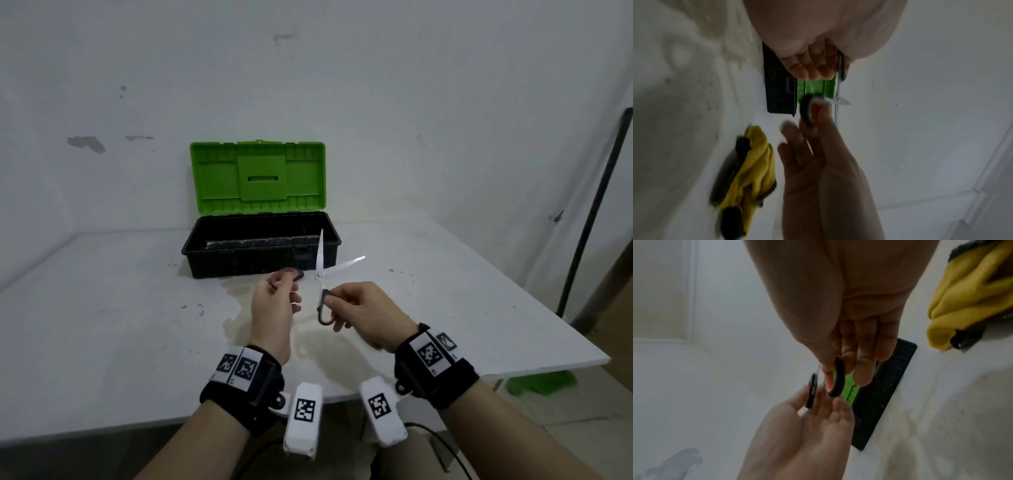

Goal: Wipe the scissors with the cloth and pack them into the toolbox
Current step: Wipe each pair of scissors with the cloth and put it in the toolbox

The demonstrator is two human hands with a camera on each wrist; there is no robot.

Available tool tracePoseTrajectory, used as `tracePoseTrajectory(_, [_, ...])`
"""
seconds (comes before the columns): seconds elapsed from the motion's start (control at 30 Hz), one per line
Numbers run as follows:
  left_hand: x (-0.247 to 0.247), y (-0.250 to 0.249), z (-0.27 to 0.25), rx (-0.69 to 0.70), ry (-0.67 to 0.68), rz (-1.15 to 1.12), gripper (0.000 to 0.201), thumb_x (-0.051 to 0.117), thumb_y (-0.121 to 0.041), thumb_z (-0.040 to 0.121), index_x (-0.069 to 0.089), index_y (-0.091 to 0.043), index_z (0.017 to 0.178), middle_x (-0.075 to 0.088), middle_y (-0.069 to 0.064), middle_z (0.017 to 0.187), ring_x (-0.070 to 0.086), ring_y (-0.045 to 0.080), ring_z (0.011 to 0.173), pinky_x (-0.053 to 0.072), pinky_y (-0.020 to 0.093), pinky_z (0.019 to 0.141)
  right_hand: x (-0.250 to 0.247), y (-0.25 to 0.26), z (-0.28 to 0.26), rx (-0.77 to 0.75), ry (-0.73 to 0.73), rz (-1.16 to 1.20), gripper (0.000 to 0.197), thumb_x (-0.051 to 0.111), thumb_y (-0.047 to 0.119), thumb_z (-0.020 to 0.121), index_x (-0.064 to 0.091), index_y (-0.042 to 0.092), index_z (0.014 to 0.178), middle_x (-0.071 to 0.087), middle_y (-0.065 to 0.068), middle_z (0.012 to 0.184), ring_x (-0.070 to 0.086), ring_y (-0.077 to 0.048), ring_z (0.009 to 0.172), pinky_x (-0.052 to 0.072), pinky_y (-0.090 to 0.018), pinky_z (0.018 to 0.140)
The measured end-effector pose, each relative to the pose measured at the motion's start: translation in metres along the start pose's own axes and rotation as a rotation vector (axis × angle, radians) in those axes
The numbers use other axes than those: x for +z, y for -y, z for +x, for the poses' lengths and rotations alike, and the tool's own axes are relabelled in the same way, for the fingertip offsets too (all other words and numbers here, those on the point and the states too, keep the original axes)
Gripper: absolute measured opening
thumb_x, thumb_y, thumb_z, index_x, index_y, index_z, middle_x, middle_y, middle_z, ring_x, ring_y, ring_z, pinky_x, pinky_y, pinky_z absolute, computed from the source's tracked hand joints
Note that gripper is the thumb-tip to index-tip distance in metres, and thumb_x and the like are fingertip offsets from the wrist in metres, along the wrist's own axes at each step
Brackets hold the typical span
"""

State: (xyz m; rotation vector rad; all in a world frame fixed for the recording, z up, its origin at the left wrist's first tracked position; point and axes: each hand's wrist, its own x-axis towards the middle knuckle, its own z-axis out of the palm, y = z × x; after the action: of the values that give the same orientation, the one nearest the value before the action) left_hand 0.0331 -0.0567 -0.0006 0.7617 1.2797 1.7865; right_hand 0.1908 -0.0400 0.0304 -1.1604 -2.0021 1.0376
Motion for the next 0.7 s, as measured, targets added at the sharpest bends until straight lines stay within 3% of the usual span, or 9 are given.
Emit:
tracePoseTrajectory(0.07, [-0.016, -0.005, 0.0, 0.013, 0.076, 0.112, 0.017, 0.061, -0.023, 0.098, 0.069, -0.013, 0.109, 0.067, 0.002, 0.089, 0.058, 0.014, 0.072, 0.049, 0.027, 0.067, -0.011, -0.002, 0.001, 0.013, 0.014, -0.046, 0.019, 0.06, 0.028, 0.093, 0.071, 0.015, 0.084, 0.072, -0.012, 0.072, 0.066, -0.013, 0.059, 0.051, -0.026, 0.062])
tracePoseTrajectory(0.17, [-0.032, -0.015, -0.004, 0.018, 0.155, 0.26, 0.017, 0.066, -0.029, 0.095, 0.076, -0.016, 0.1, 0.073, 0.001, 0.089, 0.062, 0.012, 0.071, 0.054, 0.028, 0.072, -0.02, -0.001, 0.004, 0.02, -0.005, -0.047, 0.022, 0.062, 0.03, 0.092, 0.069, 0.019, 0.074, 0.071, -0.013, 0.072, 0.068, -0.022, 0.064, 0.055, -0.035, 0.067])
tracePoseTrajectory(0.27, [-0.037, -0.023, -0.01, 0.044, 0.25, 0.339, 0.014, 0.07, -0.03, 0.092, 0.078, -0.019, 0.097, 0.075, 0.001, 0.084, 0.065, 0.009, 0.067, 0.055, 0.025, 0.071, -0.017, 0.005, 0.005, 0.001, -0.033, -0.042, 0.02, 0.062, 0.028, 0.092, 0.069, 0.019, 0.075, 0.069, -0.011, 0.068, 0.064, -0.018, 0.058, 0.055, -0.038, 0.064])
tracePoseTrajectory(0.33, [-0.036, -0.025, -0.013, 0.031, 0.307, 0.344, 0.013, 0.071, -0.025, 0.091, 0.078, -0.018, 0.1, 0.076, 0.001, 0.081, 0.066, 0.01, 0.067, 0.054, 0.026, 0.071, -0.012, 0.01, 0.005, -0.012, -0.061, -0.038, 0.019, 0.062, 0.027, 0.092, 0.07, 0.016, 0.078, 0.068, -0.008, 0.063, 0.063, -0.016, 0.055, 0.054, -0.036, 0.06])
tracePoseTrajectory(0.47, [-0.029, -0.025, -0.018, 0.003, 0.293, 0.305, 0.014, 0.071, -0.022, 0.092, 0.076, -0.009, 0.095, 0.075, 0.001, 0.077, 0.066, 0.013, 0.067, 0.053, 0.025, 0.068, -0.001, 0.018, 0.002, -0.025, -0.11, -0.017, 0.021, 0.06, 0.028, 0.093, 0.07, 0.014, 0.08, 0.068, -0.007, 0.063, 0.062, -0.012, 0.053, 0.045, -0.02, 0.05])
tracePoseTrajectory(0.6, [-0.024, -0.025, -0.021, -0.006, 0.248, 0.265, 0.016, 0.069, -0.023, 0.094, 0.076, -0.008, 0.094, 0.074, 0.004, 0.079, 0.066, 0.01, 0.064, 0.053, 0.023, 0.064, 0.01, 0.018, 0.005, -0.018, -0.224, 0.031, 0.015, 0.065, 0.03, 0.089, 0.07, 0.017, 0.087, 0.072, -0.007, 0.066, 0.065, -0.012, 0.054, 0.045, -0.022, 0.049])
tracePoseTrajectory(0.7, [-0.019, -0.032, -0.013, 0.012, 0.216, 0.242, 0.017, 0.069, -0.024, 0.094, 0.076, -0.009, 0.096, 0.075, 0.005, 0.082, 0.066, 0.01, 0.065, 0.053, 0.024, 0.066, 0.017, 0.024, 0.01, -0.044, -0.352, 0.057, 0.027, 0.074, 0.038, 0.08, 0.06, 0.017, 0.089, 0.071, -0.002, 0.07, 0.067, -0.011, 0.055, 0.046, -0.021, 0.048])
